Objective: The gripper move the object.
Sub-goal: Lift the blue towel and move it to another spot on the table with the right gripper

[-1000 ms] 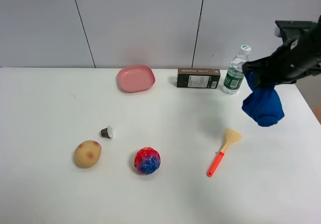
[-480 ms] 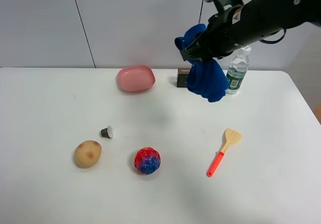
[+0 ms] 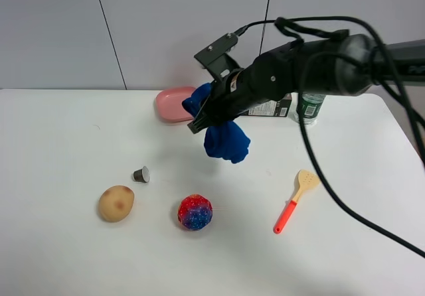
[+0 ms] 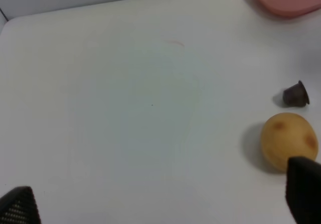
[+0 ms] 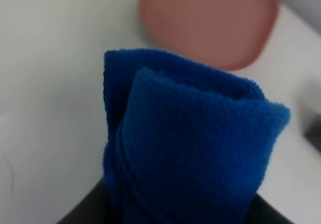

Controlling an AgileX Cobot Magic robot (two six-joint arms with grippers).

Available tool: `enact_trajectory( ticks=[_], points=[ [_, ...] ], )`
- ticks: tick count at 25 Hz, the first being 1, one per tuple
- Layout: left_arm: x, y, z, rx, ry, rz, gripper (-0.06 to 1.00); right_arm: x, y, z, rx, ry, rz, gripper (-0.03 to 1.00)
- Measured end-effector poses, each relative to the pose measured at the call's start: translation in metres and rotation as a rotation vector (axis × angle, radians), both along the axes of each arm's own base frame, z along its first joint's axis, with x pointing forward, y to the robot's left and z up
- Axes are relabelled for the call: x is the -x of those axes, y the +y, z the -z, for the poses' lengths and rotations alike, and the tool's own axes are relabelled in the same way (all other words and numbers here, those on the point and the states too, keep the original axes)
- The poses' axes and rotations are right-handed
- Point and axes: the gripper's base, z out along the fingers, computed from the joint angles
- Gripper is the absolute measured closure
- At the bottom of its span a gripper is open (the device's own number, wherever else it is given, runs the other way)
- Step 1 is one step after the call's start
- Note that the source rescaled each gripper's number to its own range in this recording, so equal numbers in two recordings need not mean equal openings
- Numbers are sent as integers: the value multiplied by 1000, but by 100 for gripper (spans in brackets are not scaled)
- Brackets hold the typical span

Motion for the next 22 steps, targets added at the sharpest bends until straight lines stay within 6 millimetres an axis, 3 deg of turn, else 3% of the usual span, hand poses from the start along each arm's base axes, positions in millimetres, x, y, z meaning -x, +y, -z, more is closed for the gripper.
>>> enact_trajectory(
  ticks=[4,10,14,22],
  points=[
    [0,0,0,0,0,0,-6,-6,26,21,14,13,-44,97],
    [0,0,0,0,0,0,-6,-20,55,27,-16,-8,-65,97],
    [0,0,0,0,0,0,-6,-33,66,34,-33,-10,-59,97],
    [0,0,0,1,0,1,-6,-46,79,73,-1,61,-48,97]
  ],
)
